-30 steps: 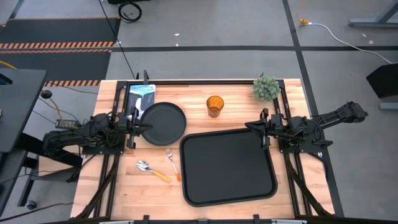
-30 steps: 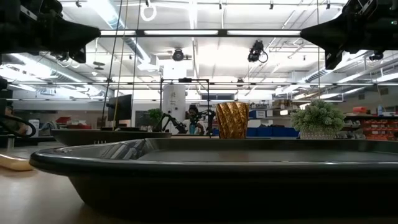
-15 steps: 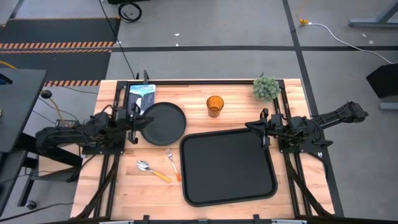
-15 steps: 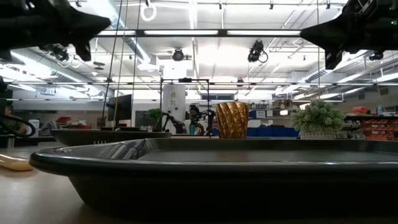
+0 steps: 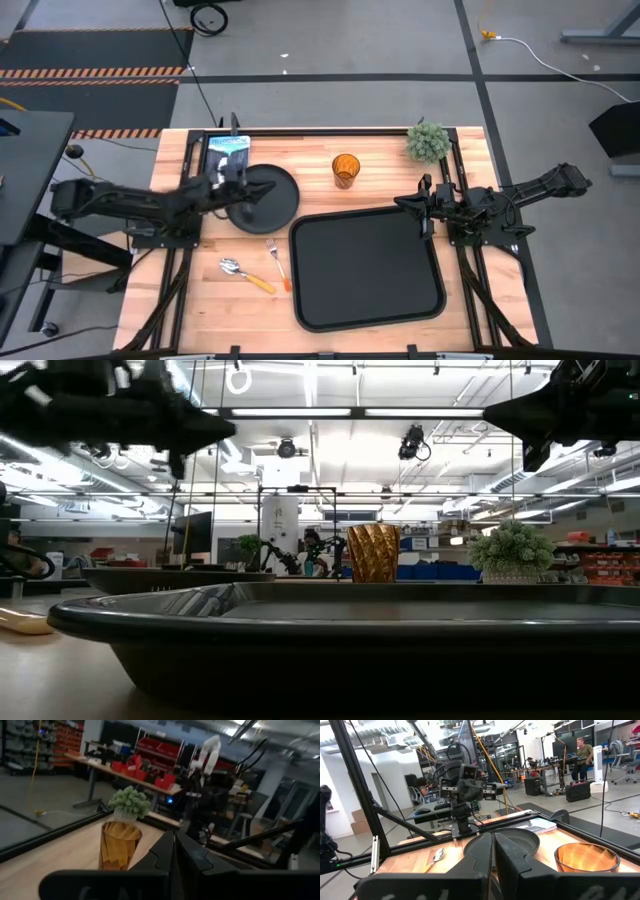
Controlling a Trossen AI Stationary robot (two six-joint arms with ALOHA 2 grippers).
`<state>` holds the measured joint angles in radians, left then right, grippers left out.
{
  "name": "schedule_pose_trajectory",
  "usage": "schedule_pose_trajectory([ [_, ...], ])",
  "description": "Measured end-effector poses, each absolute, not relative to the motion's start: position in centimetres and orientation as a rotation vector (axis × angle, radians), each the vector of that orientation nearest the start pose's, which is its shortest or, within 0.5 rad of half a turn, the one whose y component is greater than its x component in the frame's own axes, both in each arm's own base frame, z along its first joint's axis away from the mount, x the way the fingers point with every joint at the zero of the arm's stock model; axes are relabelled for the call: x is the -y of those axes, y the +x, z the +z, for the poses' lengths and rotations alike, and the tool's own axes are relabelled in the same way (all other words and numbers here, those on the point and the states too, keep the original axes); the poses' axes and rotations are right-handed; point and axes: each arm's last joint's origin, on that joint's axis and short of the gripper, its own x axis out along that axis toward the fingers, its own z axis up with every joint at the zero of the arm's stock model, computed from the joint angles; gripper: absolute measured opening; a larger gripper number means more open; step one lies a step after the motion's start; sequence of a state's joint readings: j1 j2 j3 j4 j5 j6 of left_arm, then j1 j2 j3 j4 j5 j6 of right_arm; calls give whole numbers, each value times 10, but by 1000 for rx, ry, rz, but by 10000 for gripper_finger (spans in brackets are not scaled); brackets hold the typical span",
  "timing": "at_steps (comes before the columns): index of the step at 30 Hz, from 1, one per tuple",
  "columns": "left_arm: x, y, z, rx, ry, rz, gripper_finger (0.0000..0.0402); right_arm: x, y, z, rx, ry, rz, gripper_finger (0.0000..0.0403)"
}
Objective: Pick and place plate/cup/fork/spoon on tray
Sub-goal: Put the brown cup on the black serving tray
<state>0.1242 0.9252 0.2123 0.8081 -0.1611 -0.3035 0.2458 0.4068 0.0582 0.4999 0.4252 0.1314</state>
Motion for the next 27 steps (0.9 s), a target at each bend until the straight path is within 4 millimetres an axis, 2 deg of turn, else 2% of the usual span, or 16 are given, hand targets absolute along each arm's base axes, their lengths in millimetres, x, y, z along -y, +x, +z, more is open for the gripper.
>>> schedule_pose_trajectory([
  [4,-32,219,223,88,-259,280,25,-18,121,195,155,181,-169,27],
  [10,-49,282,232,11,-239,321,25,-18,121,195,155,181,-169,27],
  [19,-105,355,235,-268,-381,422,30,-18,121,195,154,180,-169,27],
  [24,-134,385,242,-432,-376,474,71,-18,121,195,155,180,-170,27],
  [27,-150,395,248,-496,-377,487,108,-18,121,195,155,180,-169,27],
])
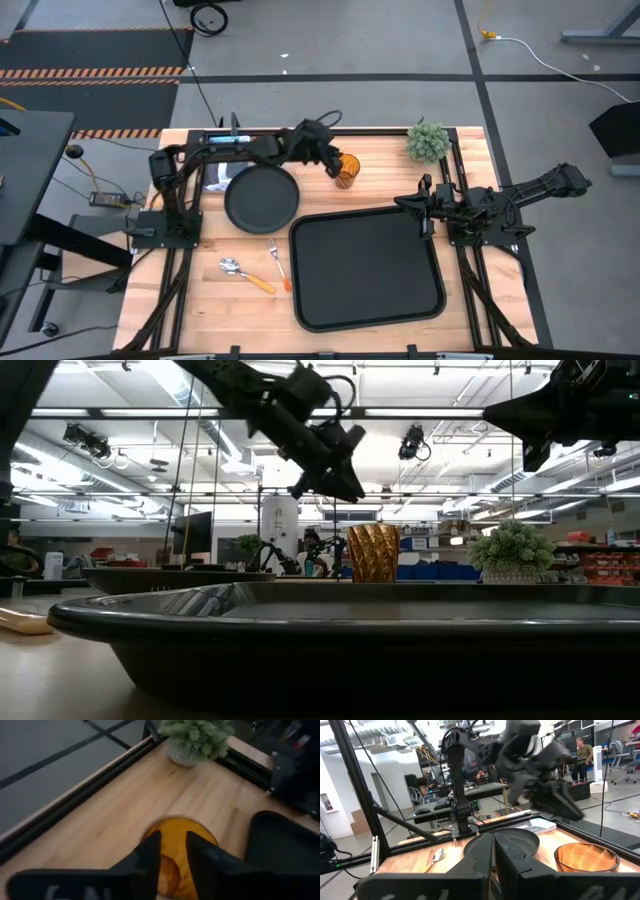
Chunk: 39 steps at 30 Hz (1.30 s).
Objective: Pick and place plate/cup/fork/spoon on tray
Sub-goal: Put the brown cup on the black serving tray
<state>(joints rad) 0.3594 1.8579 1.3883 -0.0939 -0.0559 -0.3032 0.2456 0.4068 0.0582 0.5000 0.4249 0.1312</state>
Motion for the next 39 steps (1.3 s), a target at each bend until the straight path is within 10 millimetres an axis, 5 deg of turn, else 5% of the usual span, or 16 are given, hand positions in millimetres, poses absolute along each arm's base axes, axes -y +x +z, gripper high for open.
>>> schedule_pose_trajectory([
  [12,-173,403,245,-631,-447,448,208,-18,121,195,154,181,-169,27],
  [39,-159,412,216,-756,-383,548,189,-18,121,195,154,180,-169,27],
])
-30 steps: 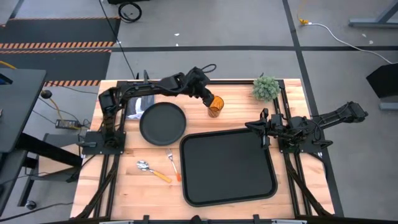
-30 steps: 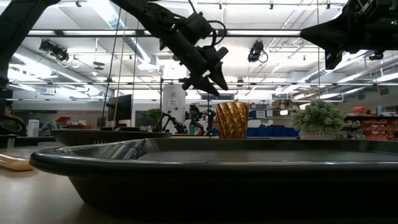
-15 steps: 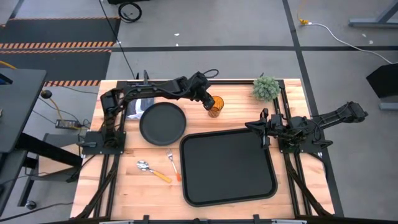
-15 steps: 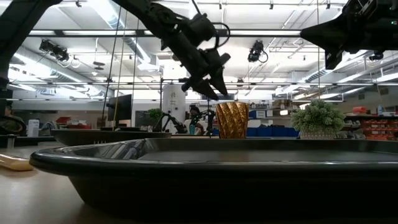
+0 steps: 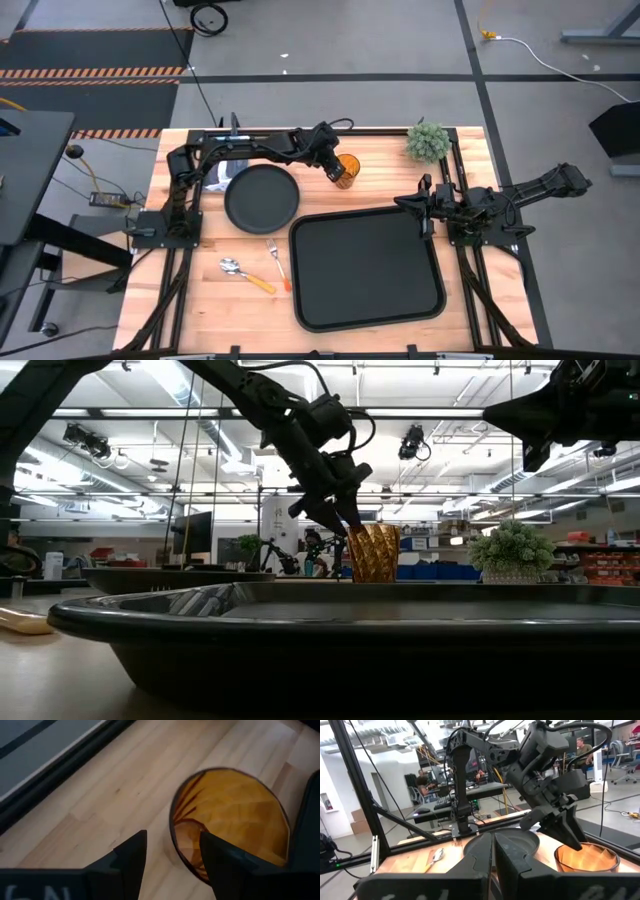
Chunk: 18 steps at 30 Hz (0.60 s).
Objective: Pick and place plate/cup/fork/spoon on tray
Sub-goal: Put the brown cup on the black serving tray
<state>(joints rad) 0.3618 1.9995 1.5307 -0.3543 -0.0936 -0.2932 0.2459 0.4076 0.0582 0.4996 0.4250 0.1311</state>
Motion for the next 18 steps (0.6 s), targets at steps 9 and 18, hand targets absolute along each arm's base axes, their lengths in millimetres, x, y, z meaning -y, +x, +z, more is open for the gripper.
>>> schedule_pose_trajectory([
  [9,-158,412,209,-790,-400,528,144,-18,121,195,155,180,-170,27],
  [18,-158,412,209,-788,-406,529,72,-18,121,195,154,180,-170,27],
])
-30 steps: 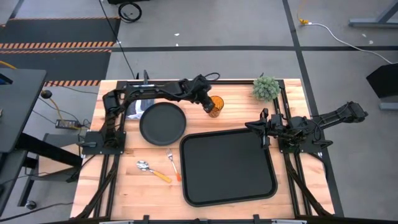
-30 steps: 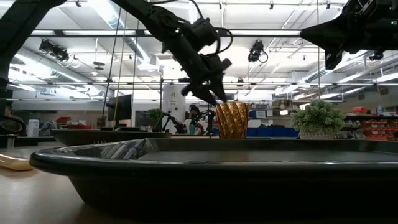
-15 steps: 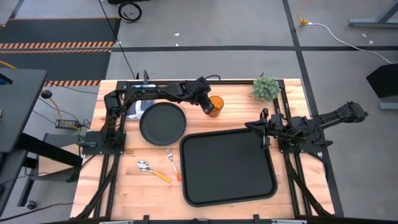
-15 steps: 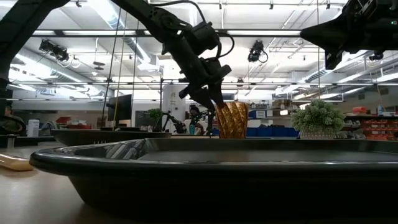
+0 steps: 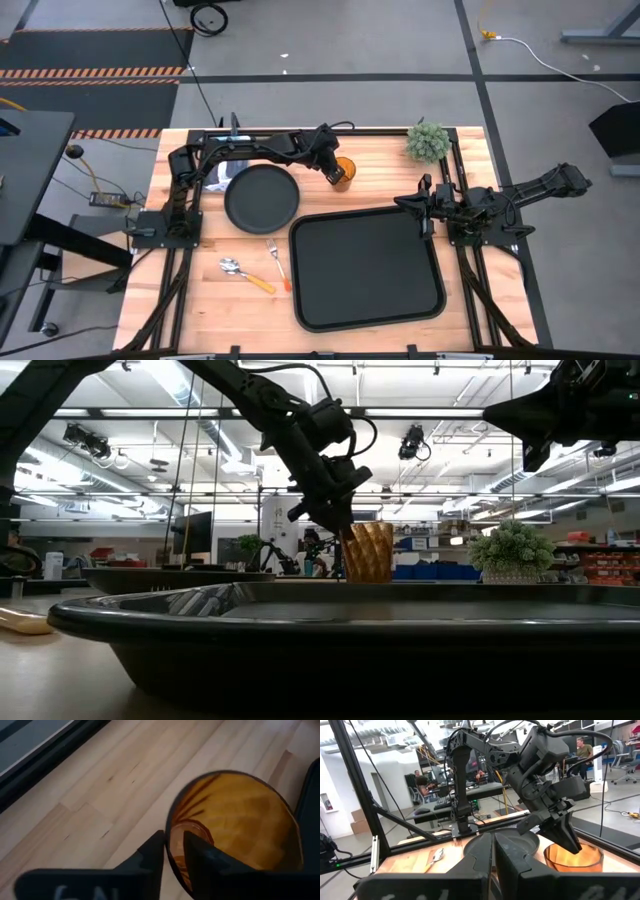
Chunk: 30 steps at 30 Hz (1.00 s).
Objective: Pick and place plate/cup/fork/spoon on tray
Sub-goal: Put the brown cup on the black serving tray
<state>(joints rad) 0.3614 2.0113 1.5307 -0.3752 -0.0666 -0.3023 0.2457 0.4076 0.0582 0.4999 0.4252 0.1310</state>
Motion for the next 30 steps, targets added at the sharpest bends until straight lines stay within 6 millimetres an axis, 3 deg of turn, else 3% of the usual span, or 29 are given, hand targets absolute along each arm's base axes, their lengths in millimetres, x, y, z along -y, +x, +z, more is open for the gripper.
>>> schedule_pose_trajectory([
  [5,-158,412,209,-786,-404,527,21,-18,121,195,154,180,-169,27],
  [10,-158,413,213,-786,-381,517,16,-18,121,195,154,180,-170,27],
  [17,-154,428,258,-691,-400,415,16,-18,121,195,154,180,-170,27],
  [20,-134,437,269,-668,-385,360,16,-18,121,195,154,180,-170,27],
  [25,-80,450,270,-688,-370,233,16,-18,121,195,154,180,-170,27],
  [30,-33,462,253,-746,-337,167,16,-18,121,195,154,180,-170,27],
])
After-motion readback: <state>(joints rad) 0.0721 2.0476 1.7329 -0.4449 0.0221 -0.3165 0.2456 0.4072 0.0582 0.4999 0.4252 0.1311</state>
